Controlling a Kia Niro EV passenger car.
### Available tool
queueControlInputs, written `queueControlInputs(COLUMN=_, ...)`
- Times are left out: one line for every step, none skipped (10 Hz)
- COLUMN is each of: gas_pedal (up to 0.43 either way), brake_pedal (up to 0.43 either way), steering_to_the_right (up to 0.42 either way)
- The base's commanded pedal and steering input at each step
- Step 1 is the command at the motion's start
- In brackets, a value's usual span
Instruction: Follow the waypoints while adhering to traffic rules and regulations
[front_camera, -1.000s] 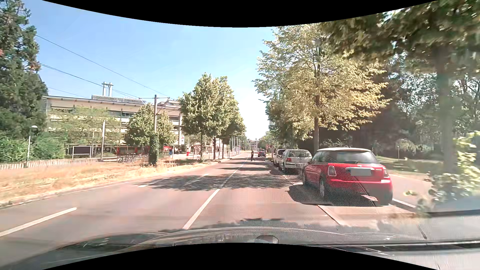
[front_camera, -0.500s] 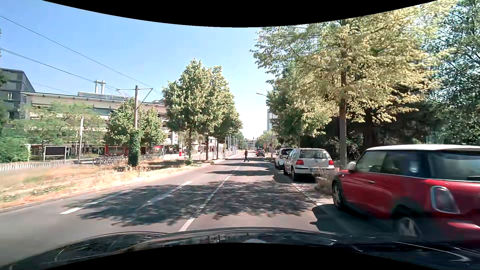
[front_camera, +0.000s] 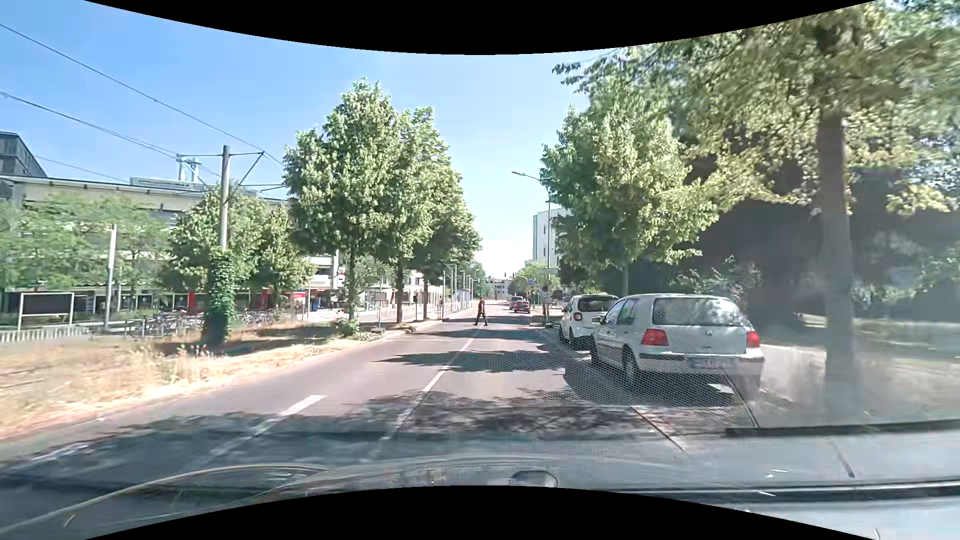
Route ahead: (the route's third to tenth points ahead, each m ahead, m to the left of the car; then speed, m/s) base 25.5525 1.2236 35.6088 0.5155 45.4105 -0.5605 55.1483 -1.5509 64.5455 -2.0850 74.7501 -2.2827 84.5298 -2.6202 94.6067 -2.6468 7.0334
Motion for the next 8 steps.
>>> queueControlInputs(gas_pedal=0.047, brake_pedal=0.000, steering_to_the_right=0.012)
queueControlInputs(gas_pedal=0.047, brake_pedal=0.000, steering_to_the_right=0.011)
queueControlInputs(gas_pedal=0.039, brake_pedal=0.000, steering_to_the_right=0.011)
queueControlInputs(gas_pedal=0.039, brake_pedal=0.000, steering_to_the_right=0.011)
queueControlInputs(gas_pedal=0.039, brake_pedal=0.000, steering_to_the_right=0.011)
queueControlInputs(gas_pedal=0.039, brake_pedal=0.000, steering_to_the_right=0.010)
queueControlInputs(gas_pedal=0.039, brake_pedal=0.000, steering_to_the_right=0.010)
queueControlInputs(gas_pedal=0.039, brake_pedal=0.000, steering_to_the_right=0.010)
